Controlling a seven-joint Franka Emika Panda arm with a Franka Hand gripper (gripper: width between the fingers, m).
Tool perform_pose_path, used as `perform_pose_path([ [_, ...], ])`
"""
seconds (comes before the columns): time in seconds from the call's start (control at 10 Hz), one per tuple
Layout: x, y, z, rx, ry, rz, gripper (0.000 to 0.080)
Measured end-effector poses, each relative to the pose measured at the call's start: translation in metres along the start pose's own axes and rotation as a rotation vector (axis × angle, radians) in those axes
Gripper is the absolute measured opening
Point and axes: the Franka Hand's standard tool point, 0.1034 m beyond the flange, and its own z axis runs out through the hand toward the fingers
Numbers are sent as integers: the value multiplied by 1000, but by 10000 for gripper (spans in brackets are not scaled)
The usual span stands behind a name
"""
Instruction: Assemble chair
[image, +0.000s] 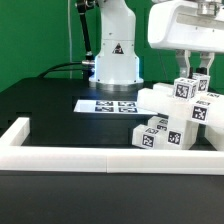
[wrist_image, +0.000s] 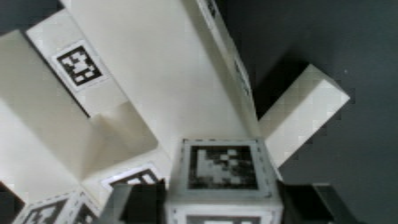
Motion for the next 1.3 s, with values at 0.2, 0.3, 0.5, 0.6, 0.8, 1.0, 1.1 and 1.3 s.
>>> perform_pose_path([
  [0.2,0,0,0,0,0,2,288],
  [0.3,-1,0,0,2,0,118,288],
  [0.5,-1,-1,1,2,-1,365,288],
  [0.6,-1,-1,1,2,-1,439,288],
  [0.8,-1,0,1,5,4,602,290],
  [1.0,0,-1,1,11,5,777,290],
  [1.1,0,-2,2,14,7,864,290],
  [1.3,1,-3,3,20,9,1005,290],
])
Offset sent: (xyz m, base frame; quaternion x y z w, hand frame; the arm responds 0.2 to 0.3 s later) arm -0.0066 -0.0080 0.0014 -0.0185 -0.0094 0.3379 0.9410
